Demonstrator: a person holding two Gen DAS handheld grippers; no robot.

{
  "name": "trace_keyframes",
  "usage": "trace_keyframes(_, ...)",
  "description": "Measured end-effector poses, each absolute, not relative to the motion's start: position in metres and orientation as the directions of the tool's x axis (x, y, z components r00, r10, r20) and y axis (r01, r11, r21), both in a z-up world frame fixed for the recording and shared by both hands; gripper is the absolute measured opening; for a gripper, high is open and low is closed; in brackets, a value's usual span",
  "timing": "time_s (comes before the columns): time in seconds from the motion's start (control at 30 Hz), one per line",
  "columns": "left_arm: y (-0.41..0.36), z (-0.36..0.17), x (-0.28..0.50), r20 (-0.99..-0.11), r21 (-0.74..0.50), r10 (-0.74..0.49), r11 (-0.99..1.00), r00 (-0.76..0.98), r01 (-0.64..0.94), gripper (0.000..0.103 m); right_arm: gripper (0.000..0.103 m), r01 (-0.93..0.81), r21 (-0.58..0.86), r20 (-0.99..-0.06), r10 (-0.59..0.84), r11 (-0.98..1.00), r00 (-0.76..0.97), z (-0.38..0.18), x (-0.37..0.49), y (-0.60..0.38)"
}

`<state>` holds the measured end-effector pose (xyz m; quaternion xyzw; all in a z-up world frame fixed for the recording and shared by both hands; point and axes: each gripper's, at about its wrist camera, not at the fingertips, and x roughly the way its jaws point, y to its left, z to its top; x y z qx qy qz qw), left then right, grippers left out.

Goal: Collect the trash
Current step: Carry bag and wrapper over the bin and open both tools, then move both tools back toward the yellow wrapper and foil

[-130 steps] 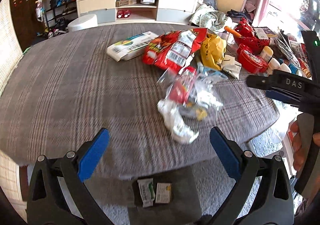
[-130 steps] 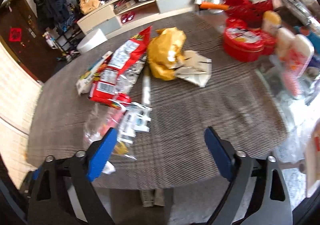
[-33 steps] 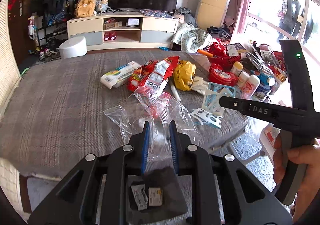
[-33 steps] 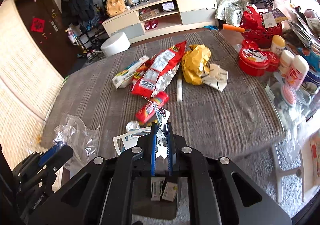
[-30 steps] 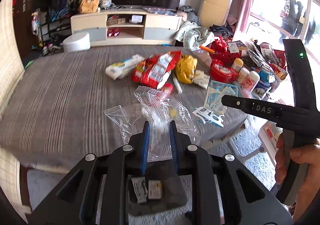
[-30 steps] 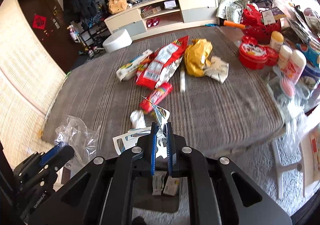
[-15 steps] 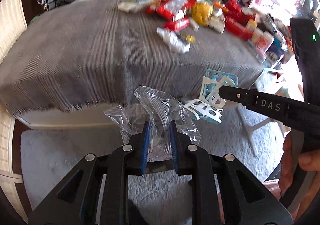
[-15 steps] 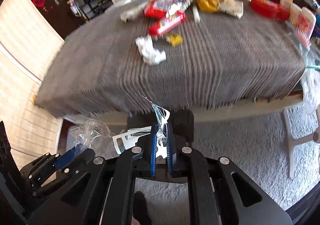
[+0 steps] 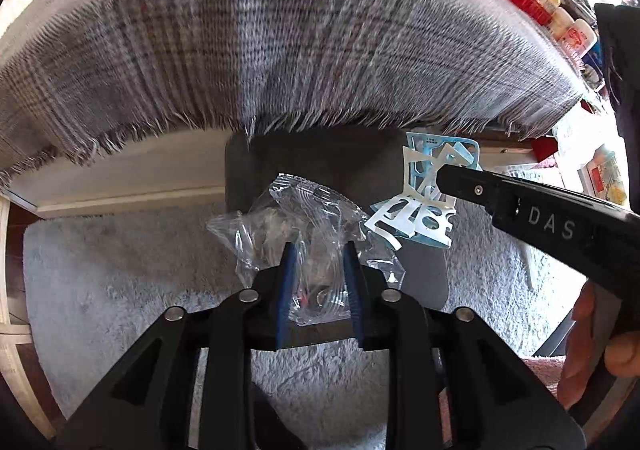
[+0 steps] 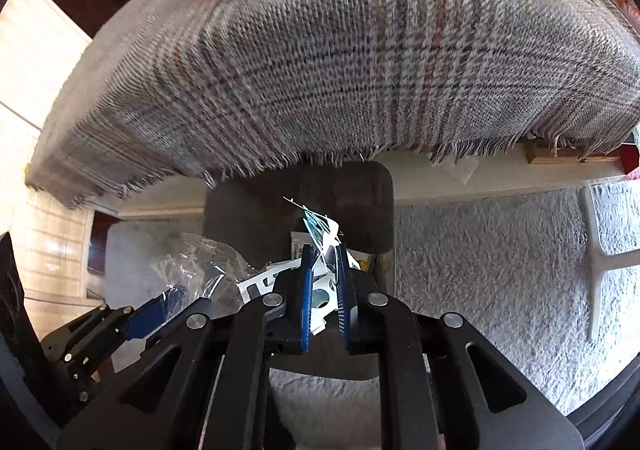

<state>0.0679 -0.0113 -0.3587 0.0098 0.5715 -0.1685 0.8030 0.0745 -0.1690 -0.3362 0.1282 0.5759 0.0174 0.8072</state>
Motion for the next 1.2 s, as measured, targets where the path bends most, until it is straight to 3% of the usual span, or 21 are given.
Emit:
trace_keyframes(0.13,-0.012,-0.369,0.070,-0.926,-0.180,-0.259,0.942,0.275,0.282,0.041,0.021,0.130,0.225,-0.931,0.174,0.966,0.321,-0.342,0.078,-0.174)
trace_keyframes(0.2,-0.011,-0.369,0.072,-0.926,-0.185,-0.262,0.943,0.273,0.276,0.044,0.040,0.139,0.248,-0.926,0.192,0.959,0.326,-0.342,0.077,-0.178)
trace_keyframes(0.53,-0.002,-0.353,0.070,-0.910,-0.188,-0.269,0.946,0.316,0.263,0.062,0.046,0.142,0.291,-0.908,0.226,0.946,0.353,-0.330,0.077,-0.183)
trace_keyframes(0.6,0.000,-0.350,0.070,-0.907,-0.198,-0.276,0.946,0.319,0.256,0.068,0.058,0.147,0.283,-0.905,0.213,0.948,0.368,-0.327,0.075,-0.184)
trace_keyframes(0.67,0.002,-0.348,0.069,-0.907,-0.194,-0.271,0.948,0.323,0.253,0.074,0.059,0.154,0.274,-0.904,0.199,0.950,0.379,-0.323,0.074,-0.187)
trace_keyframes(0.77,0.010,-0.337,0.068,-0.899,-0.191,-0.266,0.953,0.347,0.235,0.084,0.079,0.185,0.241,-0.901,0.149,0.953,0.408,-0.312,0.071,-0.197)
trace_keyframes(0.83,0.013,-0.326,0.066,-0.888,-0.177,-0.253,0.959,0.383,0.224,0.096,0.085,0.202,0.203,-0.890,0.094,0.958,0.447,-0.300,0.067,-0.204)
trace_keyframes(1.0,0.017,-0.289,0.066,-0.848,-0.149,-0.234,0.966,0.475,0.210,0.095,0.094,0.223,0.188,-0.856,0.048,0.957,0.515,-0.262,0.062,-0.228)
trace_keyframes(1.2,0.006,-0.249,0.087,-0.808,-0.139,-0.234,0.968,0.541,0.211,0.095,0.094,0.229,0.191,-0.821,0.027,0.955,0.570,-0.225,0.087,-0.248)
